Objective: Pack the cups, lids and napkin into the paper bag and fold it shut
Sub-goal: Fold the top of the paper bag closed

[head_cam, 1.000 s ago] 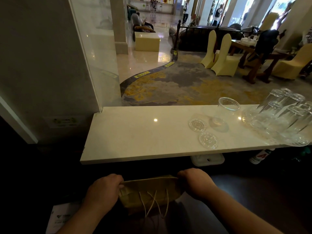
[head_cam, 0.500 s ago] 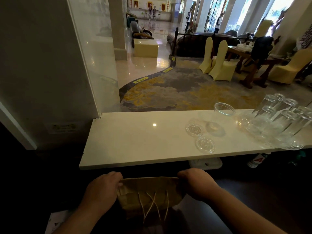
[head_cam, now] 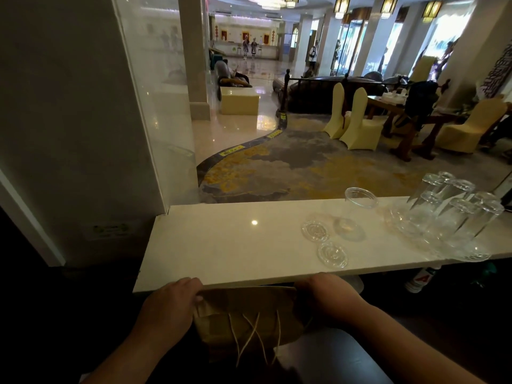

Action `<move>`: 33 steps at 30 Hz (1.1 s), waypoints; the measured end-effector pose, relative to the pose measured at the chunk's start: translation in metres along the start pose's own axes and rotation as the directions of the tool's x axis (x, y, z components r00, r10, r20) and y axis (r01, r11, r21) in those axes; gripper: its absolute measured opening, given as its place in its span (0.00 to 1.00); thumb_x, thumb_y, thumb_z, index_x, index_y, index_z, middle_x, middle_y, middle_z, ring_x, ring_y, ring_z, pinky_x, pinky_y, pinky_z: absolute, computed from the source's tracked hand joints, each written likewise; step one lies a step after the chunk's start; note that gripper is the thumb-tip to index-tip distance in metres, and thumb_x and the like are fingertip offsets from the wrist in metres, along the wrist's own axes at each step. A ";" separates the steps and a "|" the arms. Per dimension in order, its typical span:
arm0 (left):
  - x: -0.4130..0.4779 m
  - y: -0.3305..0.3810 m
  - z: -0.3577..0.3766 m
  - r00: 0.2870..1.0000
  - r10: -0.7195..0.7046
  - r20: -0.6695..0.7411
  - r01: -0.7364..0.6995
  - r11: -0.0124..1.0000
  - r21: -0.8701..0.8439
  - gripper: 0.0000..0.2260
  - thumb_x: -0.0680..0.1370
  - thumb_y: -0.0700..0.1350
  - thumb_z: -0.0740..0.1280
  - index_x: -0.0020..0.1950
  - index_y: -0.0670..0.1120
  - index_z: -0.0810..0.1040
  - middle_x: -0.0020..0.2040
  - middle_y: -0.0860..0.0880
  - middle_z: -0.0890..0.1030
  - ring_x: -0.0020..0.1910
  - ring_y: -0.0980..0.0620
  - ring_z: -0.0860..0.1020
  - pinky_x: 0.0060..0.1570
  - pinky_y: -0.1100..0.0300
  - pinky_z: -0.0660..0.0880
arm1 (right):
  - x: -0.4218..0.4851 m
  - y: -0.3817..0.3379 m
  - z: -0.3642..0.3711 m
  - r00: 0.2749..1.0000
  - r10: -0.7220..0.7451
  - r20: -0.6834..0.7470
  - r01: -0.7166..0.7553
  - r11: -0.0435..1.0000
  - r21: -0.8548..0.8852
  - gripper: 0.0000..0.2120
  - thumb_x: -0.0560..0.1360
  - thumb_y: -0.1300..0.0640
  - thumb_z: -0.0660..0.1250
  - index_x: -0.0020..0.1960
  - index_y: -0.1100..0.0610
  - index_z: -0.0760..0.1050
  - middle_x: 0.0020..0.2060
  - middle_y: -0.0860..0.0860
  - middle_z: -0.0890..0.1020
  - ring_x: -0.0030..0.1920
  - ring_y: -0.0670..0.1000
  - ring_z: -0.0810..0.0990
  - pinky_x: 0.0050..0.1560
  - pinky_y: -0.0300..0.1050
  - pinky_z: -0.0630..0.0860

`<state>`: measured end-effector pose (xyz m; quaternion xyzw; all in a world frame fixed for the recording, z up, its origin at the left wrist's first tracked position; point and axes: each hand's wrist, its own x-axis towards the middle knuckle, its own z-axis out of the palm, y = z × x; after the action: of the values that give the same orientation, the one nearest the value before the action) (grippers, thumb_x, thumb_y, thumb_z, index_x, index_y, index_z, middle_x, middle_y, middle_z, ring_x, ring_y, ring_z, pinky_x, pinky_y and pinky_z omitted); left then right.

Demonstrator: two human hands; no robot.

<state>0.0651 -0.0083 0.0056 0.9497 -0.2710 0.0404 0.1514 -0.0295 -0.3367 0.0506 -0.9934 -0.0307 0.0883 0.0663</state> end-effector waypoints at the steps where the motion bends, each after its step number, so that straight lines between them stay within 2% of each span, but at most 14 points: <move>1: 0.001 0.002 -0.004 1.000 0.000 -0.003 0.000 1.000 -0.004 0.04 0.81 0.49 0.66 0.46 0.53 0.75 0.44 0.53 0.81 0.44 0.49 0.80 0.35 0.53 0.69 | 0.000 -0.001 -0.004 1.000 -0.005 -0.001 0.005 1.000 0.003 0.07 0.77 0.50 0.65 0.52 0.49 0.79 0.41 0.47 0.79 0.43 0.49 0.78 0.40 0.44 0.73; 5: 0.006 0.007 -0.018 1.000 -0.003 -0.004 0.003 1.000 0.000 0.06 0.82 0.49 0.64 0.45 0.54 0.73 0.45 0.53 0.81 0.45 0.50 0.80 0.39 0.52 0.73 | -0.001 -0.001 -0.020 1.000 0.003 0.012 -0.003 1.000 0.021 0.04 0.76 0.51 0.64 0.48 0.50 0.76 0.39 0.47 0.78 0.42 0.49 0.79 0.42 0.48 0.78; 8: 0.010 0.009 -0.028 1.000 0.010 -0.029 -0.010 1.000 -0.011 0.08 0.82 0.48 0.65 0.43 0.56 0.71 0.43 0.53 0.81 0.43 0.50 0.80 0.35 0.54 0.69 | -0.002 -0.002 -0.035 1.000 0.018 0.015 -0.019 0.999 0.028 0.02 0.76 0.52 0.65 0.47 0.49 0.76 0.39 0.46 0.78 0.42 0.49 0.79 0.43 0.47 0.79; 10: 0.012 0.009 -0.035 0.998 0.018 -0.060 -0.019 1.000 -0.013 0.08 0.80 0.47 0.68 0.43 0.55 0.73 0.41 0.54 0.80 0.40 0.50 0.80 0.31 0.56 0.66 | -0.004 -0.003 -0.043 1.000 0.013 -0.011 -0.012 0.999 0.032 0.02 0.77 0.52 0.65 0.47 0.48 0.76 0.38 0.46 0.77 0.42 0.47 0.79 0.40 0.42 0.77; 12: 0.014 0.011 -0.041 0.996 0.021 -0.083 -0.021 1.000 0.006 0.07 0.79 0.46 0.69 0.43 0.54 0.74 0.40 0.54 0.80 0.39 0.49 0.80 0.31 0.55 0.68 | -0.006 -0.005 -0.053 1.000 0.004 -0.023 -0.003 0.999 0.042 0.02 0.78 0.52 0.65 0.47 0.48 0.76 0.37 0.44 0.76 0.42 0.45 0.78 0.39 0.38 0.73; 15: 0.017 0.015 -0.050 0.992 0.025 -0.124 -0.023 1.000 0.019 0.06 0.79 0.46 0.71 0.43 0.53 0.77 0.40 0.53 0.82 0.39 0.48 0.81 0.31 0.56 0.67 | -0.010 -0.010 -0.070 1.000 0.000 -0.019 0.001 0.999 0.042 0.03 0.77 0.53 0.66 0.49 0.49 0.78 0.40 0.45 0.79 0.42 0.45 0.78 0.39 0.37 0.72; 18: 0.019 0.018 -0.057 0.989 0.028 -0.148 -0.025 0.999 0.020 0.06 0.78 0.46 0.71 0.43 0.54 0.76 0.39 0.53 0.81 0.38 0.49 0.80 0.29 0.58 0.63 | -0.017 -0.012 -0.086 1.000 -0.017 -0.002 0.017 0.999 0.044 0.06 0.74 0.57 0.68 0.44 0.47 0.74 0.38 0.44 0.76 0.40 0.45 0.75 0.36 0.36 0.68; 22: 0.023 0.027 -0.071 0.990 0.017 -0.143 -0.016 1.000 0.004 0.08 0.80 0.47 0.68 0.43 0.56 0.73 0.43 0.53 0.82 0.42 0.49 0.80 0.33 0.56 0.66 | -0.018 -0.011 -0.101 1.000 -0.029 0.009 0.029 0.999 0.026 0.10 0.73 0.56 0.69 0.41 0.44 0.70 0.38 0.44 0.77 0.42 0.46 0.78 0.43 0.40 0.76; 25: 0.026 0.032 -0.081 0.992 0.006 -0.128 -0.006 1.000 -0.003 0.07 0.82 0.49 0.65 0.45 0.56 0.73 0.45 0.54 0.81 0.45 0.51 0.80 0.38 0.54 0.72 | -0.013 -0.005 -0.103 0.999 -0.022 -0.025 0.022 1.000 0.019 0.08 0.74 0.55 0.68 0.42 0.44 0.71 0.36 0.43 0.76 0.41 0.45 0.78 0.38 0.37 0.71; 30: 0.034 0.036 -0.097 0.989 -0.008 -0.148 0.012 1.000 0.024 0.05 0.82 0.49 0.67 0.45 0.54 0.76 0.44 0.54 0.82 0.44 0.50 0.80 0.36 0.55 0.70 | -0.008 0.000 -0.113 0.998 0.003 -0.063 -0.001 0.999 0.038 0.07 0.75 0.57 0.65 0.41 0.46 0.74 0.37 0.44 0.79 0.41 0.45 0.79 0.39 0.38 0.73; 33: 0.038 0.039 -0.107 0.985 -0.006 -0.172 0.011 0.999 0.031 0.04 0.81 0.48 0.68 0.47 0.52 0.79 0.44 0.52 0.83 0.43 0.49 0.81 0.36 0.54 0.73 | -0.007 -0.002 -0.124 0.997 -0.002 -0.077 0.004 1.000 0.020 0.07 0.78 0.57 0.64 0.45 0.47 0.77 0.41 0.46 0.81 0.43 0.46 0.80 0.40 0.38 0.73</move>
<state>0.0777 -0.0261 0.1236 0.9462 -0.2522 0.1259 0.1590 -0.0140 -0.3509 0.1729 -0.9953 -0.0287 0.0499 0.0778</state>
